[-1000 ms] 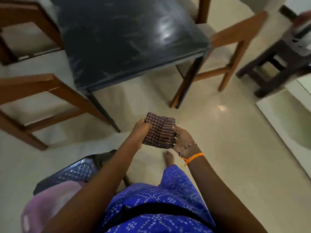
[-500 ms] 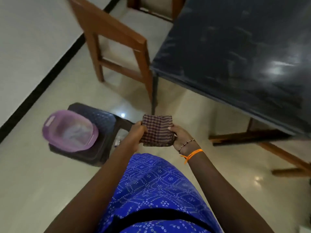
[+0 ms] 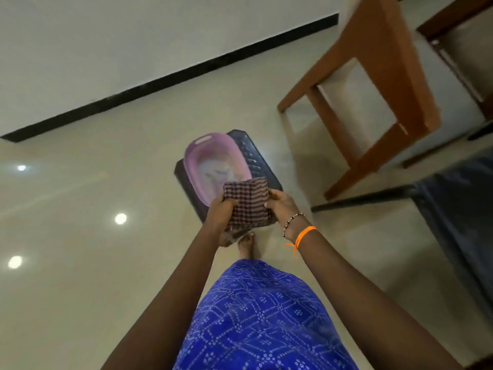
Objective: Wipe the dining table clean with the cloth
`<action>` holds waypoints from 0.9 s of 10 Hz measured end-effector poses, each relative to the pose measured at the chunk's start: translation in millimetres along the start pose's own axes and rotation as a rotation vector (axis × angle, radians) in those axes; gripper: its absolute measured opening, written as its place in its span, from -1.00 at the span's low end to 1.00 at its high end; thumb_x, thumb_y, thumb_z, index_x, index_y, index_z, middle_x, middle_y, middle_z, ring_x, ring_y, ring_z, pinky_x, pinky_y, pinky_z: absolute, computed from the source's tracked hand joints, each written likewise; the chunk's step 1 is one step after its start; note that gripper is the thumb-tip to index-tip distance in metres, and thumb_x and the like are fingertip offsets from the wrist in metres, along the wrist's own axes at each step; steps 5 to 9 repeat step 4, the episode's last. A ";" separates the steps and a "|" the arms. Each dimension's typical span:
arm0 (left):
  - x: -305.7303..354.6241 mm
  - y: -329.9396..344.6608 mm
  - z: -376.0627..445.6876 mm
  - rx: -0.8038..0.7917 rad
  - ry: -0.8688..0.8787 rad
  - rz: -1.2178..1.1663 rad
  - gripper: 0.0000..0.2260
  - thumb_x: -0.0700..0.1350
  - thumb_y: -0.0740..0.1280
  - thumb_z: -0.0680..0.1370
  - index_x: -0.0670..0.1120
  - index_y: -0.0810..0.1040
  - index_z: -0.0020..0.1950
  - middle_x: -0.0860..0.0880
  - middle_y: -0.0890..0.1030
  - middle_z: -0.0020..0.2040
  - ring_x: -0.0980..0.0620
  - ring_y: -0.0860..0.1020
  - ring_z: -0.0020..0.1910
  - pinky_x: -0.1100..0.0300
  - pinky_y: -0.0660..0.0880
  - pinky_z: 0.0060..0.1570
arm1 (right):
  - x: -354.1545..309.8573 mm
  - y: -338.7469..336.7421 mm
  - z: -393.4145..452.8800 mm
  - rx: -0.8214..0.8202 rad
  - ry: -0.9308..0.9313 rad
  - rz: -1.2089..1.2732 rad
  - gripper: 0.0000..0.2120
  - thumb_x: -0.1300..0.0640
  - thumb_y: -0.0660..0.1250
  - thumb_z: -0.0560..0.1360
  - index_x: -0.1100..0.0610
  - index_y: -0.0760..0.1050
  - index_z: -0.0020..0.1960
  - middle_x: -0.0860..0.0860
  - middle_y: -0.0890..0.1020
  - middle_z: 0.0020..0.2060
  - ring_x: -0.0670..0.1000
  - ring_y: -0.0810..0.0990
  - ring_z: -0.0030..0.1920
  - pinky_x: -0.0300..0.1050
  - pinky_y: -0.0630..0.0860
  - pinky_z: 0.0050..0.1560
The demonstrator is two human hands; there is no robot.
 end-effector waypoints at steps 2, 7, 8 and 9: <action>18.6 -29.6 64.0 0.054 -0.032 -0.027 -0.80 -0.26 0.13 0.54 -0.08 0.52 -0.02 -0.09 0.63 -0.07 -0.02 0.61 -0.10 0.21 0.53 -0.33 | -24.9 51.3 64.3 -0.026 -0.056 -0.191 -0.63 0.46 0.18 0.44 0.28 0.53 0.20 0.26 0.62 0.08 -0.01 0.50 -0.05 -0.06 0.51 0.04; 29.0 -42.1 99.8 0.100 0.082 0.238 -0.66 -0.36 0.15 0.46 -0.18 0.46 0.21 -0.19 0.57 0.15 -0.13 0.51 0.16 -0.04 0.49 0.15 | -31.4 69.6 105.7 -0.116 -0.048 -0.350 -0.52 0.44 0.19 0.48 0.29 0.32 0.39 0.07 0.49 0.17 -0.05 0.40 0.12 -0.36 0.30 0.01; 29.0 -42.1 99.8 0.100 0.082 0.238 -0.66 -0.36 0.15 0.46 -0.18 0.46 0.21 -0.19 0.57 0.15 -0.13 0.51 0.16 -0.04 0.49 0.15 | -31.4 69.6 105.7 -0.116 -0.048 -0.350 -0.52 0.44 0.19 0.48 0.29 0.32 0.39 0.07 0.49 0.17 -0.05 0.40 0.12 -0.36 0.30 0.01; 29.0 -42.1 99.8 0.100 0.082 0.238 -0.66 -0.36 0.15 0.46 -0.18 0.46 0.21 -0.19 0.57 0.15 -0.13 0.51 0.16 -0.04 0.49 0.15 | -31.4 69.6 105.7 -0.116 -0.048 -0.350 -0.52 0.44 0.19 0.48 0.29 0.32 0.39 0.07 0.49 0.17 -0.05 0.40 0.12 -0.36 0.30 0.01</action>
Point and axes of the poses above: each hand's wrist, its own z-axis towards the middle knuckle, its own y-axis out of the palm, x = y × z, the point moved 2 cm from there along z, towards the middle knuckle
